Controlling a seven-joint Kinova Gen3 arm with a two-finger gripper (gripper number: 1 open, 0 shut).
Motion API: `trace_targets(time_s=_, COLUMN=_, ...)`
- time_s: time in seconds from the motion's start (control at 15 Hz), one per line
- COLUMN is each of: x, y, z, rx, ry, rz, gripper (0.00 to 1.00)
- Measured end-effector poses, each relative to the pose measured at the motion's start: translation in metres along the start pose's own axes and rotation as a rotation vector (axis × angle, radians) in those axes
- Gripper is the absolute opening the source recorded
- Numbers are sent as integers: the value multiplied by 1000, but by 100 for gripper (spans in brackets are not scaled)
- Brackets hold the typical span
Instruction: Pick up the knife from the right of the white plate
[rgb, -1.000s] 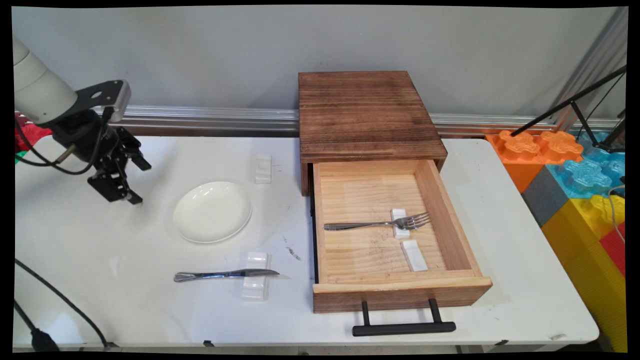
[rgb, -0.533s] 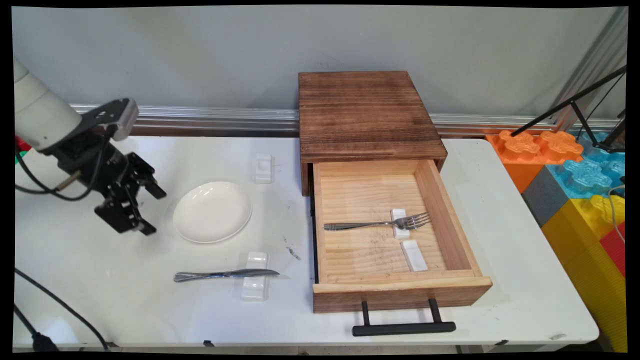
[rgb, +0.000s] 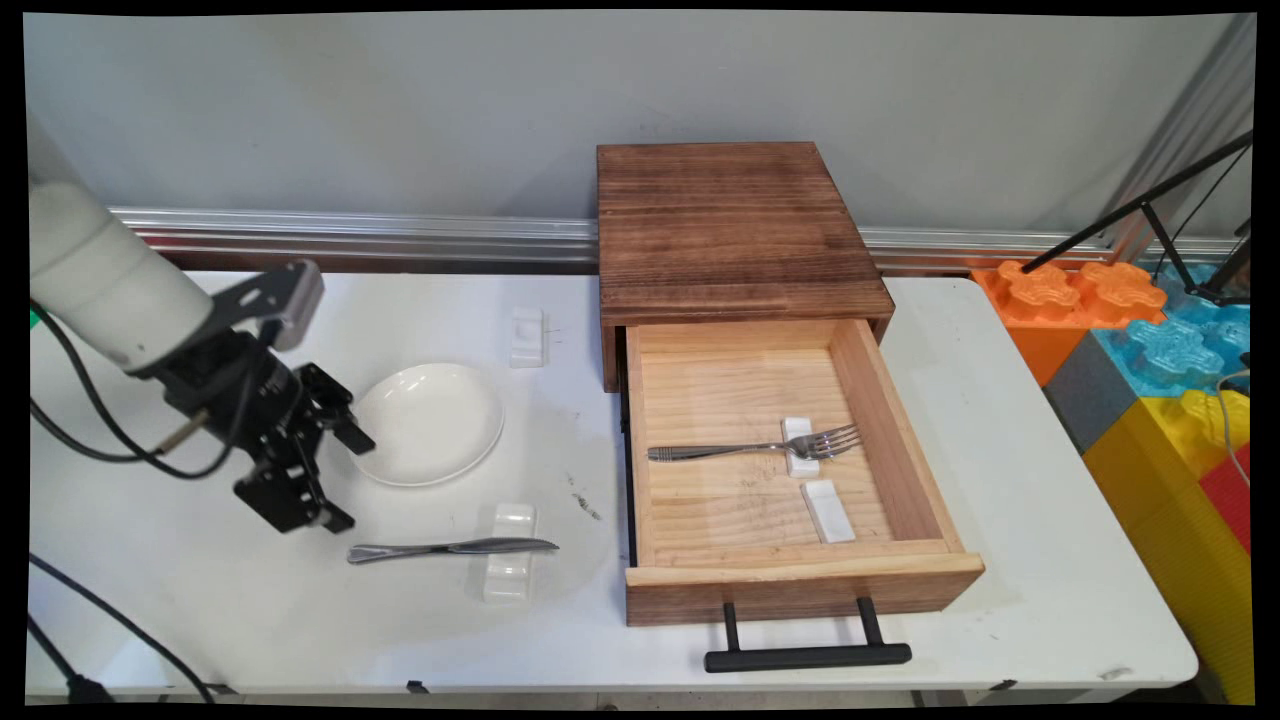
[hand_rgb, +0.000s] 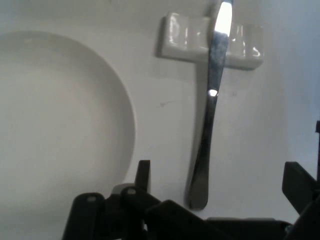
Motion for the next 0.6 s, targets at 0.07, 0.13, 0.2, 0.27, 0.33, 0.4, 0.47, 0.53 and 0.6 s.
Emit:
trace_targets(time_s=0.07, x=1, y=2, z=7, rx=-3, ry=2, rz=8, gripper=100)
trace_targets(time_s=0.13, x=2, y=3, z=14, rx=-5, ry=3, rz=16, gripper=100)
trace_targets(time_s=0.2, x=3, y=4, z=22, rx=-6, ry=5, rz=27, gripper=100)
trace_targets(time_s=0.27, x=4, y=4, z=26, rx=-5, ry=7, rz=32, gripper=100)
trace_targets(time_s=0.33, x=5, y=4, z=33, rx=-4, ry=9, rz=40, gripper=100)
trace_targets(time_s=0.4, x=7, y=4, z=40, rx=-3, ry=11, rz=47, gripper=100)
trace_targets(time_s=0.47, x=8, y=4, z=48, rx=-3, ry=12, rz=53, gripper=100)
trace_targets(time_s=0.53, x=10, y=4, z=54, rx=-3, ry=13, rz=58, gripper=100)
trace_targets(time_s=0.6, x=10, y=4, z=59, rx=-3, ry=13, rz=61, gripper=100)
